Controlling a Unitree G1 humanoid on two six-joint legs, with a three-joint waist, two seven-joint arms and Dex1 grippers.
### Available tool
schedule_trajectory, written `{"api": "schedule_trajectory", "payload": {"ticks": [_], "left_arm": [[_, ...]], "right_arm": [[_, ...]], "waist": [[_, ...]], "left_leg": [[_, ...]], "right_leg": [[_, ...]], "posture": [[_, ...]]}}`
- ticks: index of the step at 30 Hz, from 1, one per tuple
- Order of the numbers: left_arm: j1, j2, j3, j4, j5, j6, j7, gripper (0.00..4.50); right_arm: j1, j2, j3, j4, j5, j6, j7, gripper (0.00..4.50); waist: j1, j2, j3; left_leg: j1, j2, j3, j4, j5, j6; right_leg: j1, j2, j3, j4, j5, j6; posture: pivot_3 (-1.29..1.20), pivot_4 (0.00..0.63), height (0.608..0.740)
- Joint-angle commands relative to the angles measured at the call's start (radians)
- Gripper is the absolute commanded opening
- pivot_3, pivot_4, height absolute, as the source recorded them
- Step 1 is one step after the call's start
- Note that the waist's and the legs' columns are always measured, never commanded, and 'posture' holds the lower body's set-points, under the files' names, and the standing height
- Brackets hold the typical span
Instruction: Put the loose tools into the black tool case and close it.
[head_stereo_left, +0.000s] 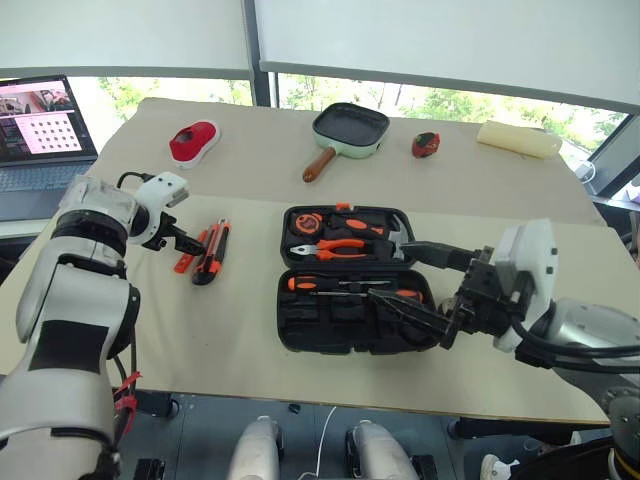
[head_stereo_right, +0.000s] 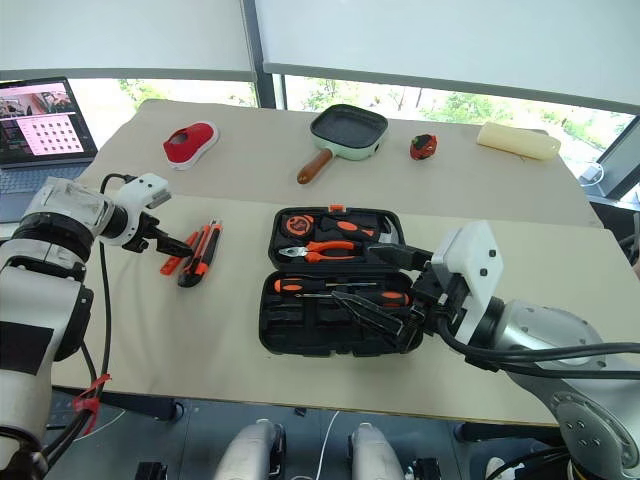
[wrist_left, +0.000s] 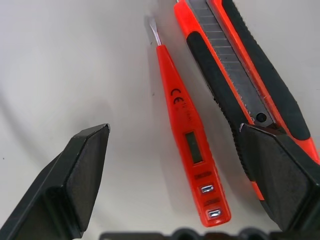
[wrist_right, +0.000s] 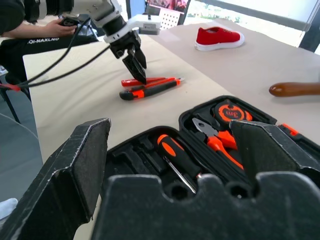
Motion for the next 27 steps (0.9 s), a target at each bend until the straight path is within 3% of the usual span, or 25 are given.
{"api": "schedule_trajectory", "payload": {"ticks": [1, 17, 27], "left_arm": [[0.001, -0.028, 0.012, 0.031, 0.038, -0.006, 0.014, 4.50], [-0.069, 0.039, 0.065, 0.033, 0.095, 0.076, -0.046, 4.50], [-0.023, -0.041, 0.085, 0.039, 0.098, 0.095, -0.001, 4.50]], "right_arm": [[-0.007, -0.020, -0.030, -0.023, 0.023, -0.047, -0.017, 4.45], [-0.085, -0.093, 0.025, 0.053, 0.077, -0.053, 0.005, 4.45], [-0.132, -0.099, 0.058, 0.074, 0.084, -0.053, -0.002, 4.45]], "waist": [[0.004, 0.000, 0.000], [-0.012, -0.001, 0.000], [-0.009, -0.001, 0.000]], "left_leg": [[0.000, 0.000, 0.000, 0.000, 0.000, 0.000], [-0.002, -0.001, -0.001, 0.002, 0.000, 0.000], [-0.004, -0.001, -0.002, 0.004, 0.000, 0.000]], "right_leg": [[0.000, 0.000, 0.000, 0.000, 0.000, 0.000], [-0.001, -0.001, -0.001, 0.000, 0.000, 0.001], [-0.001, -0.001, -0.002, 0.001, 0.000, 0.001]], "posture": [[0.00, 0.150, 0.740], [0.00, 0.150, 0.740], [0.00, 0.150, 0.740]]}}
